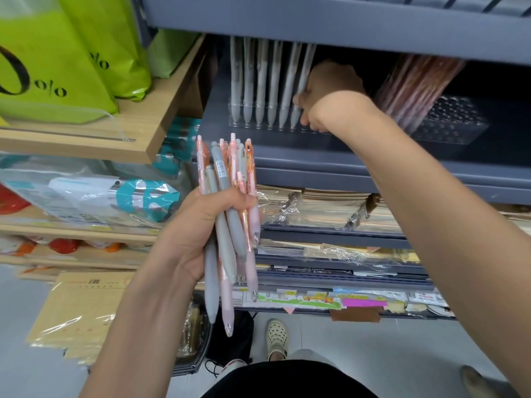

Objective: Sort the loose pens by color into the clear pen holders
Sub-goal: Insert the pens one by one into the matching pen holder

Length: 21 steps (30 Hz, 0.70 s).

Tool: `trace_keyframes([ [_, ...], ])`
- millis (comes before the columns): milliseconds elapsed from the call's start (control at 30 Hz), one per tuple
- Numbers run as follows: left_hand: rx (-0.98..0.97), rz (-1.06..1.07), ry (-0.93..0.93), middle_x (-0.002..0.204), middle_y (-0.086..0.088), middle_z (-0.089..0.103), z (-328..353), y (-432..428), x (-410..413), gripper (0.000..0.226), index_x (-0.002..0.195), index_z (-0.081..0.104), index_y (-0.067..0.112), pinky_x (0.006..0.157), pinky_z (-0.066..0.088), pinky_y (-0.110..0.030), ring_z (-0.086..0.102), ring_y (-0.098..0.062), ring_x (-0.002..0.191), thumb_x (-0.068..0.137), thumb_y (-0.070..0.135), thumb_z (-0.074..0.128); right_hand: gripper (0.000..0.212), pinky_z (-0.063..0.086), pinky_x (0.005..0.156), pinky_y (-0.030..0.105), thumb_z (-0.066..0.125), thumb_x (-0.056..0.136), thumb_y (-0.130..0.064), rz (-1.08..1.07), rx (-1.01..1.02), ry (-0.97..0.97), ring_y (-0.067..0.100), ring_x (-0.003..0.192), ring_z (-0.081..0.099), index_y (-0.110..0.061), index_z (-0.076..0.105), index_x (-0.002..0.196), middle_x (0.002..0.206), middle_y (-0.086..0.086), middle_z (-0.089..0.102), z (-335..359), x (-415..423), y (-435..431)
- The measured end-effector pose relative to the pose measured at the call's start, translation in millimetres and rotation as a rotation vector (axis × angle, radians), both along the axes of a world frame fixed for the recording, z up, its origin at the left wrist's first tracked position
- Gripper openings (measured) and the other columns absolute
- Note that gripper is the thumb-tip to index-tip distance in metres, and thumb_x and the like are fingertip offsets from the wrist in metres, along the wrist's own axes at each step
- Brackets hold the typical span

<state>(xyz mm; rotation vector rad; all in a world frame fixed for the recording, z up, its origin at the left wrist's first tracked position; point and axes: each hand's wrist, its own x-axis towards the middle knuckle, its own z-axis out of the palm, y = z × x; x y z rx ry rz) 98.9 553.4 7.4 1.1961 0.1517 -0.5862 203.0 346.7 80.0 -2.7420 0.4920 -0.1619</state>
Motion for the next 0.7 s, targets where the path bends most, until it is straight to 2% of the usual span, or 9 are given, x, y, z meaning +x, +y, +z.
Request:
trace_keyframes([
  [167, 0.001, 0.011, 0.006, 0.063, -0.011, 0.066, -2, -2, -3, 0.042, 0.099, 0.063, 0.005, 0.044, 0.051, -0.025, 0.061, -0.018, 0.045, 0.059, 0.013, 0.072, 0.024, 0.055, 0.091, 0.043, 0.059, 0.096, -0.024, 0.039, 0.028, -0.002, 0.03, 0.107, 0.065, -0.005, 0.063, 0.11, 0.118, 0.012, 0.065, -2, -1, -3],
  [300, 0.002, 0.01, 0.005, 0.063, -0.011, 0.065, -3, -2, -3, 0.035, 0.093, 0.064, 0.006, 0.046, 0.051, -0.024, 0.061, -0.019, 0.047, 0.06, 0.014, 0.073, 0.03, 0.058, 0.086, 0.043, 0.063, 0.093, -0.032, 0.012, 0.128, -0.012, 0.03, 0.099, 0.067, -0.004, 0.067, 0.105, 0.109, 0.015, 0.069, -7, -6, -8],
  [367, 0.007, 0.012, 0.002, 0.064, -0.011, 0.065, -4, -2, -3, 0.033, 0.091, 0.065, 0.007, 0.046, 0.051, -0.024, 0.061, -0.019, 0.047, 0.06, 0.014, 0.074, 0.03, 0.059, 0.076, 0.041, 0.062, 0.092, -0.033, 0.009, 0.216, -0.137, 0.03, 0.084, 0.069, -0.004, 0.071, 0.095, 0.092, 0.014, 0.073, -11, -19, -10],
  [400, 0.005, 0.011, 0.001, 0.064, -0.01, 0.065, -4, -2, -2, 0.031, 0.09, 0.064, 0.007, 0.046, 0.051, -0.025, 0.061, -0.019, 0.048, 0.06, 0.014, 0.074, 0.029, 0.058, 0.064, 0.037, 0.062, 0.092, -0.031, 0.023, 0.315, -0.229, 0.029, 0.068, 0.066, -0.004, 0.071, 0.089, 0.079, 0.012, 0.073, -14, -30, -10],
  [467, 0.003, 0.01, 0.001, 0.063, -0.009, 0.066, -4, -5, -2, 0.031, 0.09, 0.065, 0.007, 0.047, 0.052, -0.025, 0.062, -0.018, 0.049, 0.061, 0.013, 0.073, 0.026, 0.046, 0.042, 0.026, 0.064, 0.09, -0.031, 0.07, 0.618, -0.296, 0.016, 0.043, 0.052, -0.009, 0.07, 0.077, 0.061, 0.003, 0.069, -19, -57, -8],
  [533, 0.007, 0.001, -0.001, 0.062, -0.009, 0.065, -4, -10, -1, 0.03, 0.089, 0.064, 0.007, 0.047, 0.051, -0.024, 0.06, -0.019, 0.049, 0.061, 0.013, 0.073, 0.028, 0.039, 0.039, 0.023, 0.068, 0.088, -0.038, 0.18, 0.788, -0.174, 0.01, 0.041, 0.048, -0.013, 0.071, 0.075, 0.06, 0.001, 0.069, -25, -79, -5],
  [600, 0.013, -0.012, -0.009, 0.062, -0.011, 0.063, -4, -17, 0, 0.031, 0.089, 0.064, 0.007, 0.047, 0.051, -0.024, 0.059, -0.02, 0.048, 0.06, 0.011, 0.073, 0.028, 0.041, 0.041, 0.022, 0.073, 0.083, -0.044, 0.259, 0.831, -0.028, 0.009, 0.046, 0.051, -0.016, 0.075, 0.077, 0.067, 0.002, 0.071, -31, -93, -3],
  [700, -0.007, -0.049, -0.038, 0.061, -0.01, 0.065, -1, -30, -1, 0.032, 0.084, 0.067, 0.006, 0.046, 0.052, -0.024, 0.062, -0.019, 0.048, 0.054, 0.004, 0.077, 0.023, 0.043, 0.044, 0.022, 0.078, 0.08, -0.039, 0.291, 0.902, 0.087, 0.009, 0.051, 0.053, -0.017, 0.077, 0.08, 0.072, 0.002, 0.071, -39, -101, -3],
])
